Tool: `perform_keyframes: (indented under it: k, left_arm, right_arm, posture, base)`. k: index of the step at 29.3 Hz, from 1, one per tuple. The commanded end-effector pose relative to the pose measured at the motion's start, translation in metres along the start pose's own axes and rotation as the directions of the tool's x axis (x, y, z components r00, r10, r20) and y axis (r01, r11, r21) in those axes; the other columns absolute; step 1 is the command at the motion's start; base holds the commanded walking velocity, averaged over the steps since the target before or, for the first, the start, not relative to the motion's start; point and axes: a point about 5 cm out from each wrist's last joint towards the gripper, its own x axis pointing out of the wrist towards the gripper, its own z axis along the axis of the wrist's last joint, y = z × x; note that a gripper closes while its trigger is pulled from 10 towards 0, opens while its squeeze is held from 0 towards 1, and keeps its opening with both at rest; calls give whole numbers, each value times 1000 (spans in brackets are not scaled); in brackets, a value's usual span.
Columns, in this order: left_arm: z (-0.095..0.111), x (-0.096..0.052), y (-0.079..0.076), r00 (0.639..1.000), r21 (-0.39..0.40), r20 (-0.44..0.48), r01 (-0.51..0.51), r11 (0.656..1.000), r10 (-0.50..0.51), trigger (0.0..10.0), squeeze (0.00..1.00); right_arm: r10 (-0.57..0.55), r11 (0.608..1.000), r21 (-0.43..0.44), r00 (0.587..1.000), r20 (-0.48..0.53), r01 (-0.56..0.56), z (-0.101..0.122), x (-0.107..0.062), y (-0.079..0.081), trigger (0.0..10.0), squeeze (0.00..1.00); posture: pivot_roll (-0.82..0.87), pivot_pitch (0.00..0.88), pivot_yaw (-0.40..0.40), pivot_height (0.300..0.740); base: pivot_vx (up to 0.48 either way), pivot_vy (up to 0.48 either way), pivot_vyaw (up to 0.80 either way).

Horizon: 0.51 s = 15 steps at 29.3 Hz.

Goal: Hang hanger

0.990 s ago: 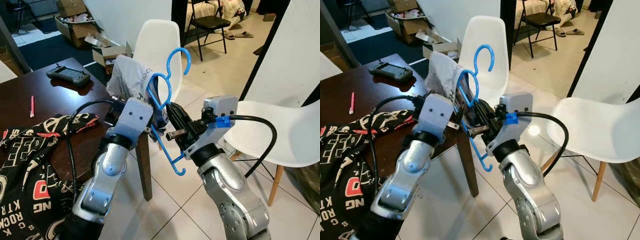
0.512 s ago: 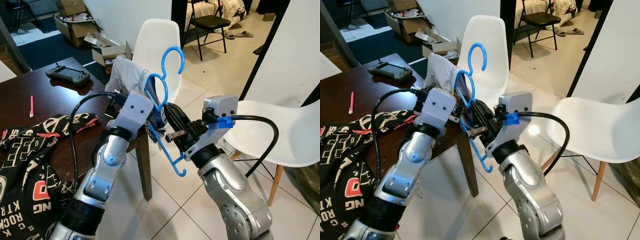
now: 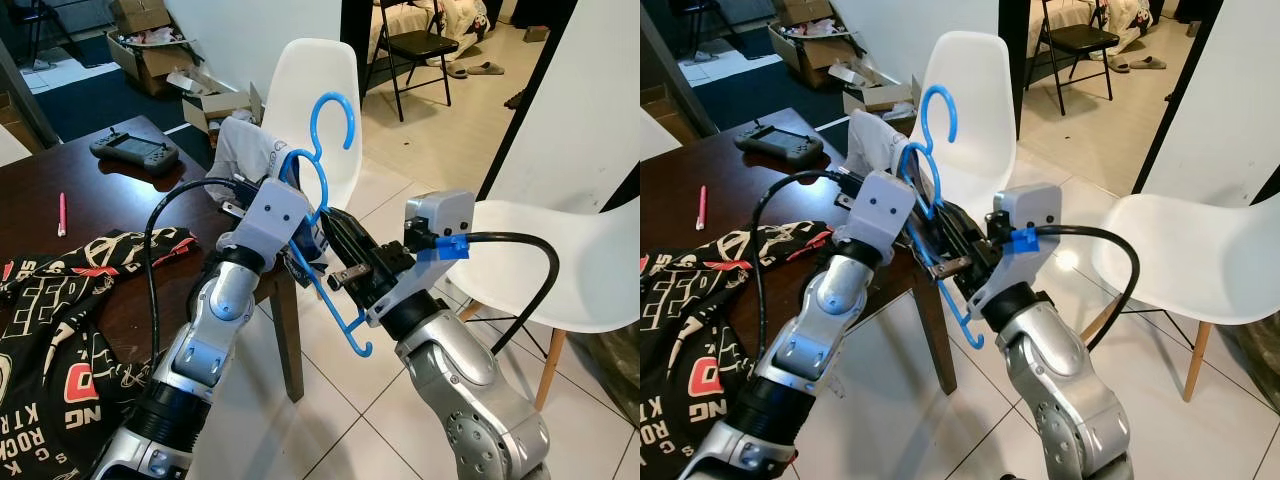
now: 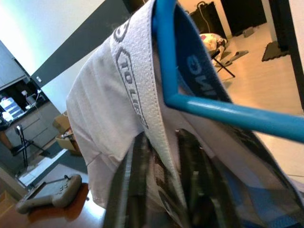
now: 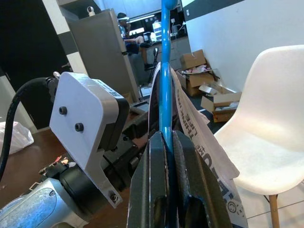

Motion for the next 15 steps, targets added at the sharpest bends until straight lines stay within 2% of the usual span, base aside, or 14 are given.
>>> perform_keyframes:
  k: [1,6,12,15]
  left_arm:
    - [-13,-4,4,998,24,-55,8,1000,-7,0,0]
    - [-12,-3,8,999,30,-43,-15,999,17,0,0]
    - [-2,-2,25,997,54,-3,-82,995,82,0,0]
    - [1,-2,28,996,57,3,-89,994,89,0,0]
  right_arm:
    - [50,999,-1,996,73,-50,14,-4,10,0,0]
    - [17,1000,-1,998,66,-17,13,-2,5,0,0]
    - [-186,980,-56,981,61,189,11,1,-30,0,0]
    - [-213,974,-59,975,64,217,11,1,-35,0,0]
  posture:
    - [-33,129,65,740]
    - [-26,132,60,740]
    - [-15,135,55,740]
    - [-15,135,55,740]
  base:
    - [0,0,0]
    - [0,0,0]
    - [0,0,0]
    - [0,0,0]
